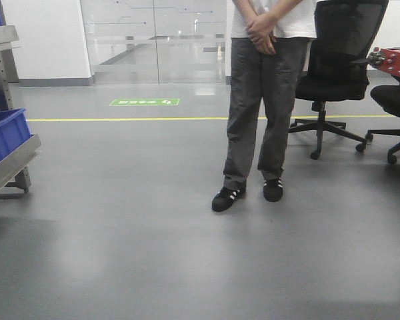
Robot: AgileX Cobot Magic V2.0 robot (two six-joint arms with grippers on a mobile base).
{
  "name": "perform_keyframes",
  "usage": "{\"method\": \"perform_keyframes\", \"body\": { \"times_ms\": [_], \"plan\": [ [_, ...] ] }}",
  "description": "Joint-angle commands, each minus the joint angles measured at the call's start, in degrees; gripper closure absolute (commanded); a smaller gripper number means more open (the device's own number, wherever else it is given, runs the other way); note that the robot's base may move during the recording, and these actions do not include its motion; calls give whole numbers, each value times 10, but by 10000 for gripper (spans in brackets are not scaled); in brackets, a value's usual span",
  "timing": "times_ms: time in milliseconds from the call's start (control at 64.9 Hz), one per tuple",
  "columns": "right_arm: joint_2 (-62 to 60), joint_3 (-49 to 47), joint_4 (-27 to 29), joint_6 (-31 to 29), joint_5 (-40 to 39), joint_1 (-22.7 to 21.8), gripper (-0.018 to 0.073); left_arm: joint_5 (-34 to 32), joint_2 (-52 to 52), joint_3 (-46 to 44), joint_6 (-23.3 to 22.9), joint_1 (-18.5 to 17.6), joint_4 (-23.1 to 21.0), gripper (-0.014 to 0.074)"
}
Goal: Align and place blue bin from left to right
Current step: 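Drive across the floor carrying the blue bin in both grippers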
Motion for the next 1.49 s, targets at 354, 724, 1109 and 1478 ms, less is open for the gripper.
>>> {"method": "perform_keyframes", "body": {
  "times_ms": [354, 724, 1109, 1478],
  "plan": [
    [-14, -7, 25, -16, -51, 3, 627, -52, -10, -9, 12, -2, -18, 708],
    [-14, -7, 25, -16, -55, 3, 627, -52, -8, -9, 12, -2, -11, 708],
    [-14, -7, 25, -16, -55, 3, 627, -52, -5, -9, 12, -2, -5, 708],
    [-14, -7, 25, -16, -55, 3, 627, -52, -5, -9, 12, -2, -4, 708]
  ]
}}
